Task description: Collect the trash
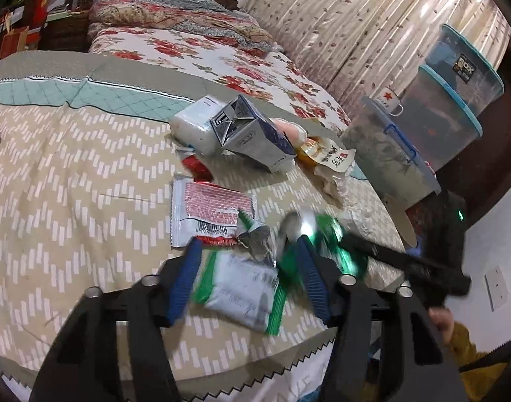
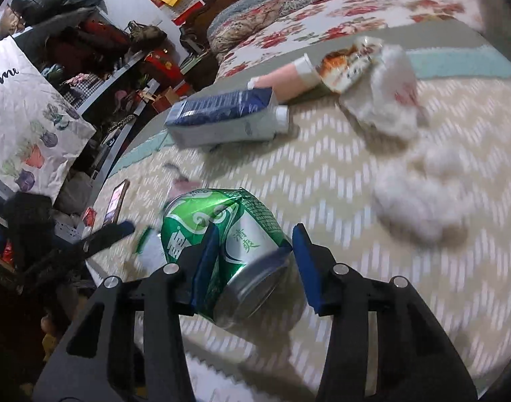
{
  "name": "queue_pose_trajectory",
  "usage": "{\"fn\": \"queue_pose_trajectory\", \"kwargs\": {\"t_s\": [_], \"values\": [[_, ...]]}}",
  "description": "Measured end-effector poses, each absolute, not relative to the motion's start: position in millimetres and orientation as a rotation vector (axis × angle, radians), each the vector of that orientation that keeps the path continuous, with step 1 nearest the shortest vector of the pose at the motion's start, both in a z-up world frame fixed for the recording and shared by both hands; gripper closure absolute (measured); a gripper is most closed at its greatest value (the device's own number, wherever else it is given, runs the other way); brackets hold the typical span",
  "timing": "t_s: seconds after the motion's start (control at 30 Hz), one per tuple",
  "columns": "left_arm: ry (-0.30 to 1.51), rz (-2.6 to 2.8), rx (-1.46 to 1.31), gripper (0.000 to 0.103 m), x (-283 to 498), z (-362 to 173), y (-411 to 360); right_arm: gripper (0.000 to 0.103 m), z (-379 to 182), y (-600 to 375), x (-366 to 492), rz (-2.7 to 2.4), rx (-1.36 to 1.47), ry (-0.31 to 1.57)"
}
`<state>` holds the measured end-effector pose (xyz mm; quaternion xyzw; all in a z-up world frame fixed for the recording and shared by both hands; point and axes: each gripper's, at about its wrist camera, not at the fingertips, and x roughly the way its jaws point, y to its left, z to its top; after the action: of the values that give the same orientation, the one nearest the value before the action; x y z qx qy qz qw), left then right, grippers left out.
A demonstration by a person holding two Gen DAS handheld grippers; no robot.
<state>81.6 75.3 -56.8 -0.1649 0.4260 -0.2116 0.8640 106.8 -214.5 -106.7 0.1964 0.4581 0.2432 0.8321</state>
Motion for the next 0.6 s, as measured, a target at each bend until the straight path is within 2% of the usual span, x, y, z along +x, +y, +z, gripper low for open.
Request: {"fn": "queue_pose_trajectory", "kwargs": {"t_s": [0.23,0.33,0.6], "values": [[0.938,-0.447,-0.327,0.039,82.8,-66.9,73.0,0.050,-99.9,-206.8,74.5,0.515,0.320,0.939],[0.952,-0.428,-0.322,0.035,76.5,-70.7,81.8,0.044,-98.3,-205.8,73.9,0.529,0.318,0.937],[1.018,-0.481,-0.465,0.035,71.2,-88.7,92.0,0.039,-115.1,-207.1,77.1,0.544,0.364,0.984]]}}
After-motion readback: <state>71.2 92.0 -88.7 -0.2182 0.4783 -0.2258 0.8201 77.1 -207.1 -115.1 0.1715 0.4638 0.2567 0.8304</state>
